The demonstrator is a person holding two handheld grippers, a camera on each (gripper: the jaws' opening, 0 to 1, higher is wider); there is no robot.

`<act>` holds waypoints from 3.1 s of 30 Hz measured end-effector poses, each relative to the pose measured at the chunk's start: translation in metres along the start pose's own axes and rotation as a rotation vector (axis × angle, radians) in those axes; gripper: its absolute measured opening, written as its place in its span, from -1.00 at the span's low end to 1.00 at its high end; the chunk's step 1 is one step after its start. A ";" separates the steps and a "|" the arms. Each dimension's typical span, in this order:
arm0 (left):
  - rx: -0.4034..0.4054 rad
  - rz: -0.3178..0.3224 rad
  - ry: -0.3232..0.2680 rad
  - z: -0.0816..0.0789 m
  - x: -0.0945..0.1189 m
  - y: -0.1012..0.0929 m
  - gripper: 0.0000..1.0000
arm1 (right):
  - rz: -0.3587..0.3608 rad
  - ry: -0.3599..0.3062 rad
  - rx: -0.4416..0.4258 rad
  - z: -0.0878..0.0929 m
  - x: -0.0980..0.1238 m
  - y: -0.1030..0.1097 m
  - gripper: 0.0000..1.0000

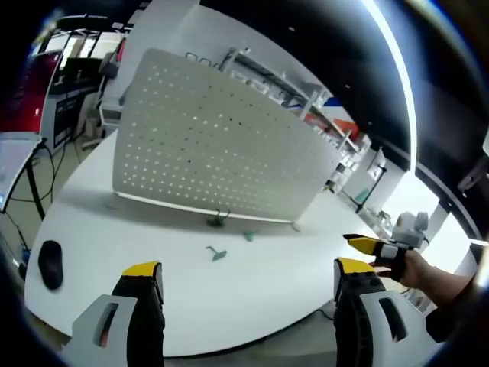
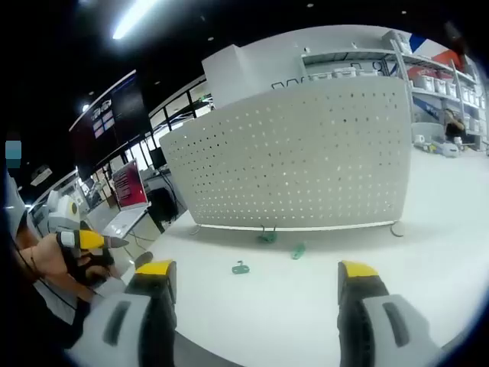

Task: Insert the hook assembly into the mounting plate slot until the hook locks in place.

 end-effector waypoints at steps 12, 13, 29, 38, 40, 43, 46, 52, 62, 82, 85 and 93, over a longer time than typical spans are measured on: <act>-0.007 -0.022 -0.007 -0.006 0.002 0.007 0.85 | -0.010 0.027 0.069 0.003 -0.003 0.004 0.71; -0.007 -0.022 -0.006 -0.006 0.002 0.007 0.85 | -0.011 0.029 0.069 0.004 -0.003 0.004 0.71; -0.013 -0.023 0.002 -0.004 0.001 0.004 0.87 | -0.015 0.045 0.079 0.010 -0.002 0.005 0.75; -0.020 -0.029 -0.001 -0.004 0.000 0.006 0.89 | -0.020 0.043 0.069 0.011 -0.002 0.003 0.74; -0.018 -0.026 -0.003 -0.003 0.000 0.007 0.89 | -0.019 0.038 0.058 0.010 -0.002 0.002 0.73; -0.013 -0.019 -0.002 -0.003 0.000 0.007 0.86 | -0.027 0.046 0.044 0.010 -0.002 0.002 0.69; -0.016 -0.024 0.002 -0.003 -0.001 0.007 0.88 | -0.024 0.043 0.049 0.010 -0.002 0.001 0.69; -0.023 -0.028 0.012 -0.001 -0.003 0.008 0.88 | -0.017 0.050 0.047 0.012 -0.003 -0.002 0.69; -0.024 -0.031 0.027 0.001 -0.007 0.008 0.87 | -0.005 0.068 0.038 0.018 -0.007 -0.010 0.63; 0.024 -0.016 0.037 -0.004 -0.019 0.014 0.89 | -0.050 0.143 0.011 0.031 -0.061 -0.031 0.40; 0.030 -0.027 0.057 -0.002 -0.022 0.017 0.90 | -0.059 0.163 0.030 0.037 -0.076 -0.038 0.33; 0.027 -0.011 0.079 -0.001 -0.032 0.013 0.89 | -0.083 0.183 0.021 0.047 -0.119 -0.050 0.07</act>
Point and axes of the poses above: the point that each gripper's makers call its tool centre point, and the gripper's own axes: x roughly backward along the fingers, y roughly to its left, z roughly out of its underside, the point moved 1 cm from there along x, roughly backward along the fingers, and after that the axes turned 2 degrees about y, right-handed, at the moved point
